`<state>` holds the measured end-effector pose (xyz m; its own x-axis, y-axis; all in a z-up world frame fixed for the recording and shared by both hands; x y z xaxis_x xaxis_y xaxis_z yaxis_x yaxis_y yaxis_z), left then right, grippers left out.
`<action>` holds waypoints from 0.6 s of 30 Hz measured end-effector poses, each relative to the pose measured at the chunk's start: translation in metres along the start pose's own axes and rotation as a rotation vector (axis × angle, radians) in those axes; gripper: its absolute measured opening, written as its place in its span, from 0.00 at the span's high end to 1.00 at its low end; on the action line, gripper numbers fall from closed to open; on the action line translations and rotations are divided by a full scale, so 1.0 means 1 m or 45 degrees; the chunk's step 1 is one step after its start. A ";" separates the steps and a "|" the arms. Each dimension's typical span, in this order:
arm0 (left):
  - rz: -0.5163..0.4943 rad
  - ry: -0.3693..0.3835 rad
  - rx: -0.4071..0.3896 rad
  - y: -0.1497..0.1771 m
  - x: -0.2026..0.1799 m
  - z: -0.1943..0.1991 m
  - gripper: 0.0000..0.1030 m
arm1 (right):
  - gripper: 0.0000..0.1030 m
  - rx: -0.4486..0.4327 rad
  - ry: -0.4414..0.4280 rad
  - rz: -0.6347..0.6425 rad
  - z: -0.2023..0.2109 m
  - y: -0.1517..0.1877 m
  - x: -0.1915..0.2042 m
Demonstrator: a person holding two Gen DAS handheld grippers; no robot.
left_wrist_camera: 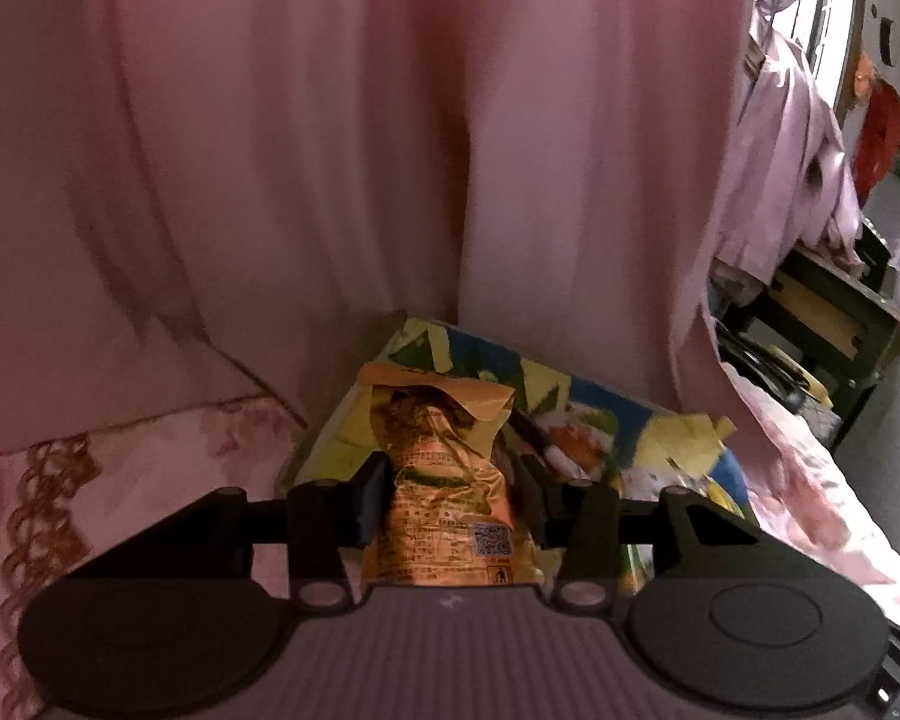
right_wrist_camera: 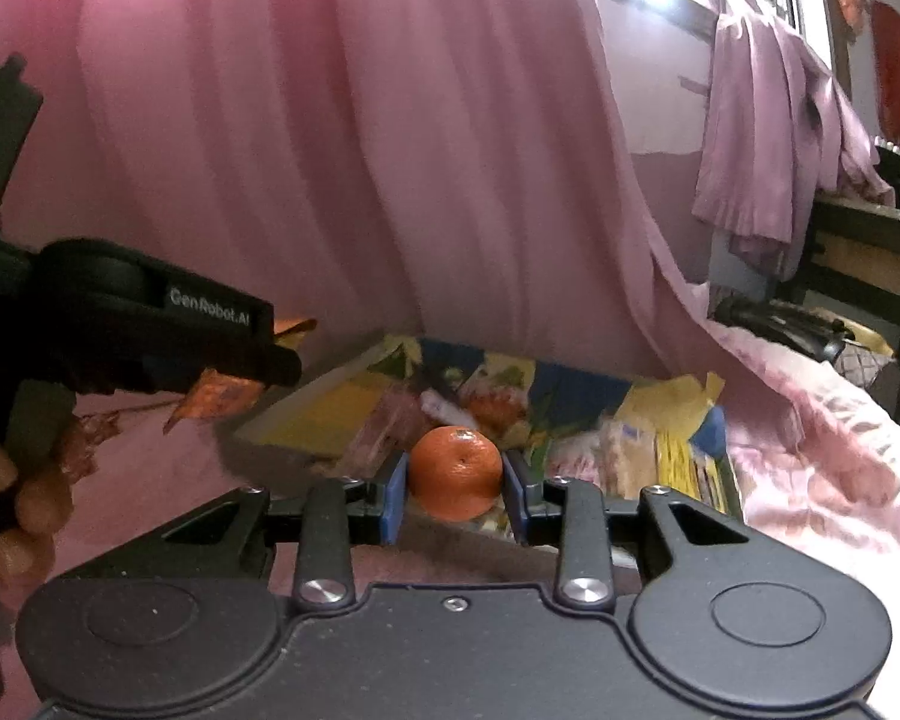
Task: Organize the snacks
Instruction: 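Carry the gold bag and mandarin over the tray and lower them in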
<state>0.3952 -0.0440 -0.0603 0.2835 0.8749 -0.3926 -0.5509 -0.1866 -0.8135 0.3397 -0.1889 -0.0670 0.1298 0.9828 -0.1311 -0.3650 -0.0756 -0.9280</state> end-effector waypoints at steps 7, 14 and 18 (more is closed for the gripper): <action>-0.036 0.027 -0.020 0.005 0.001 -0.040 0.52 | 0.66 -0.013 0.030 -0.005 -0.033 -0.002 0.003; -0.021 0.018 0.046 0.019 0.012 -0.064 0.51 | 0.66 0.058 0.045 -0.027 -0.066 0.012 0.008; -0.024 0.037 0.050 0.022 0.011 -0.068 0.51 | 0.66 0.089 0.052 -0.021 -0.075 0.019 0.011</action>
<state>0.4397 -0.0691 -0.1119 0.3160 0.8647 -0.3903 -0.5756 -0.1523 -0.8034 0.4037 -0.1923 -0.1123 0.1732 0.9761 -0.1314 -0.4255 -0.0461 -0.9038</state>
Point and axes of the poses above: each gripper's, at about its wrist camera, not at the fingertips, and z roughly against the way its jaws point, x to its left, y to its underside, the point moved 4 cm from there along -z, roughly the way its jaws point, and after that the axes turned 9 degrees about y, right-handed, at the moved point
